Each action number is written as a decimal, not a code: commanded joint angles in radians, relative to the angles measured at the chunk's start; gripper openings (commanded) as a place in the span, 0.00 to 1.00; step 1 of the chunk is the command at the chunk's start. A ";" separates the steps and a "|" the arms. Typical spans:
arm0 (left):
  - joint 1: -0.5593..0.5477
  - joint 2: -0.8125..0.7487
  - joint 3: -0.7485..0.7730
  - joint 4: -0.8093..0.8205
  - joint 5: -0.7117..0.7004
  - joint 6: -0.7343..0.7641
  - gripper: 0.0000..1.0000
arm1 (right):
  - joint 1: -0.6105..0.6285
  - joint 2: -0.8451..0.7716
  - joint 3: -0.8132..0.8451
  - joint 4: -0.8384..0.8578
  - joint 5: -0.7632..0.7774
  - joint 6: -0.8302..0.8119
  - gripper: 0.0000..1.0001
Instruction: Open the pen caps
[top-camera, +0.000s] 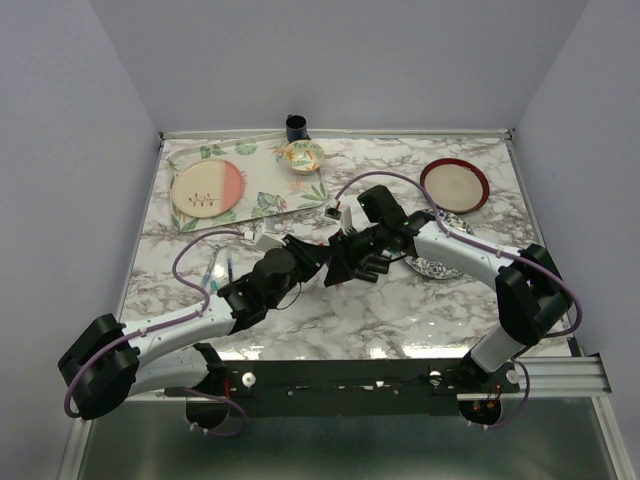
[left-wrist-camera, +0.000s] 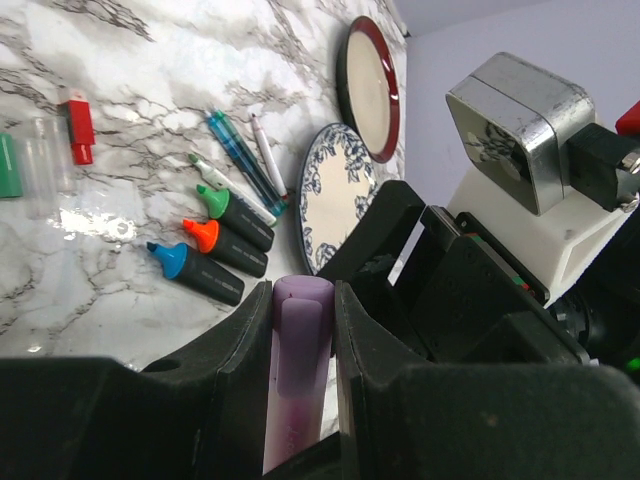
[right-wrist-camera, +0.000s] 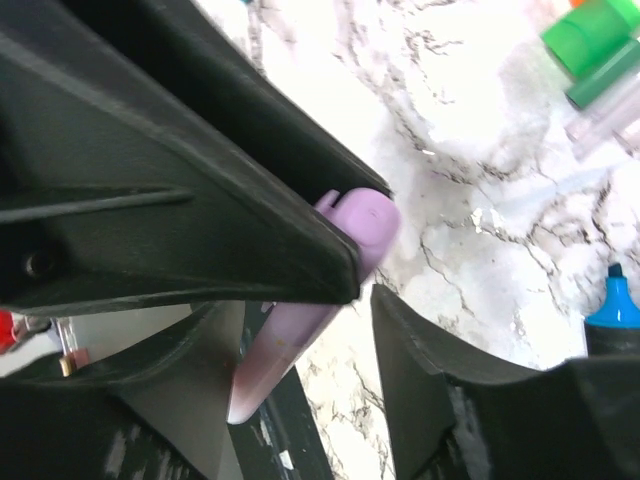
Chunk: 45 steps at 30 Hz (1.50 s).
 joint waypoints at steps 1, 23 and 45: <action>-0.026 -0.039 0.028 -0.084 -0.154 -0.034 0.00 | -0.002 0.005 -0.010 0.021 0.101 0.017 0.53; -0.029 -0.154 -0.056 -0.053 -0.076 0.025 0.81 | -0.002 0.015 0.056 -0.144 -0.078 -0.282 0.01; -0.028 -0.042 -0.050 -0.009 -0.013 -0.044 0.94 | -0.002 0.008 0.056 -0.148 -0.046 -0.305 0.01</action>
